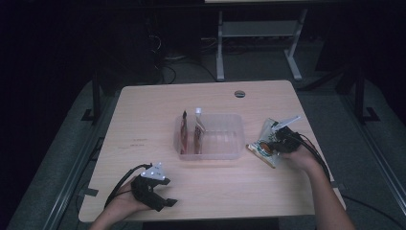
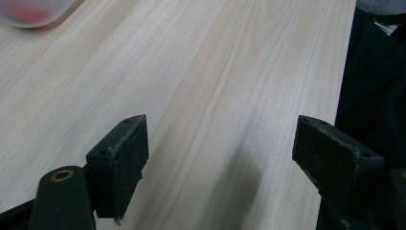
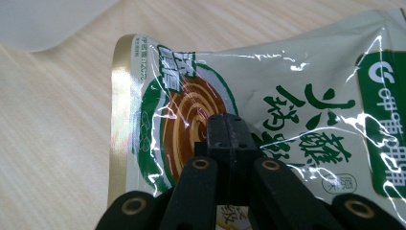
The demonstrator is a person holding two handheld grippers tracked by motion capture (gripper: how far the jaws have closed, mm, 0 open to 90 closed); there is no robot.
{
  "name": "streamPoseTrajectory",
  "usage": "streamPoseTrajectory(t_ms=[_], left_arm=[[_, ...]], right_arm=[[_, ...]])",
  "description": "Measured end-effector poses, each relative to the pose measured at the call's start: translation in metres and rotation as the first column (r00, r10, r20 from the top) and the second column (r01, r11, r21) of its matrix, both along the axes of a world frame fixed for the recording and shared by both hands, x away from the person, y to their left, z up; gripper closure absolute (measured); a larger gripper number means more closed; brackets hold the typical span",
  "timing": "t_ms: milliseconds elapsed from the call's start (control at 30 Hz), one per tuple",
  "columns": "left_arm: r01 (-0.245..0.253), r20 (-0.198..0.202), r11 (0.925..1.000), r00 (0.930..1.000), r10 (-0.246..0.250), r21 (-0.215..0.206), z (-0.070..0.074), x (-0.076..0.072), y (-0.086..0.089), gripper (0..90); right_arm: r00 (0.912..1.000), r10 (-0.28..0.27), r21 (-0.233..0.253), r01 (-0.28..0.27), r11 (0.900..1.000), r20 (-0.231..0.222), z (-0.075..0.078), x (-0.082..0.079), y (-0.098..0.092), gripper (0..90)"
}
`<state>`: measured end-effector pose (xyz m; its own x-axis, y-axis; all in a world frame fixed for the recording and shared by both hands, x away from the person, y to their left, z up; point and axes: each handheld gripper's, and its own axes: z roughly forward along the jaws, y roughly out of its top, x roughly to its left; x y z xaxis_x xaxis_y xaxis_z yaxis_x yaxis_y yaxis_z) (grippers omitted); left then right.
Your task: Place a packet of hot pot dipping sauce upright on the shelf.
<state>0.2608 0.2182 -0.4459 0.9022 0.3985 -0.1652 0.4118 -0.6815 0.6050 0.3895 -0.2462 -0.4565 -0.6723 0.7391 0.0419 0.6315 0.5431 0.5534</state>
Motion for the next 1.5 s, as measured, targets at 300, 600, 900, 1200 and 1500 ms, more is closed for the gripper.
streamPoseTrajectory(t_ms=[300,600,900,1200,1500], left_arm=[[-0.001,0.001,1.0,1.0,0.001,-0.001,0.0,0.0,0.0,19.7],[-0.004,-0.002,1.0,1.0,0.004,0.001,0.0,0.001,0.001,19.7],[-0.009,-0.006,1.0,0.9999,0.009,-0.001,0.0,0.001,0.002,19.7],[-0.006,-0.01,1.0,0.9999,0.006,-0.005,-0.002,0.001,0.001,19.7],[-0.001,-0.008,1.0,1.0,0.001,-0.001,-0.001,0.001,0.001,19.7]], right_arm=[[0.9945,0.102,-0.01,-0.102,0.995,-0.022,0.002,-0.02,0.014,90.0],[0.9979,-0.022,-0.009,0.022,1.0,0.061,0.011,-0.001,-0.012,89.9],[0.9692,-0.225,0.021,0.224,0.974,0.1,0.005,0.038,-0.043,90.0],[0.9785,-0.191,-0.008,0.192,0.981,0.077,-0.005,0.044,-0.037,90.0],[0.9952,-0.086,0.046,0.084,0.995,0.046,-0.006,0.035,-0.022,90.0]])
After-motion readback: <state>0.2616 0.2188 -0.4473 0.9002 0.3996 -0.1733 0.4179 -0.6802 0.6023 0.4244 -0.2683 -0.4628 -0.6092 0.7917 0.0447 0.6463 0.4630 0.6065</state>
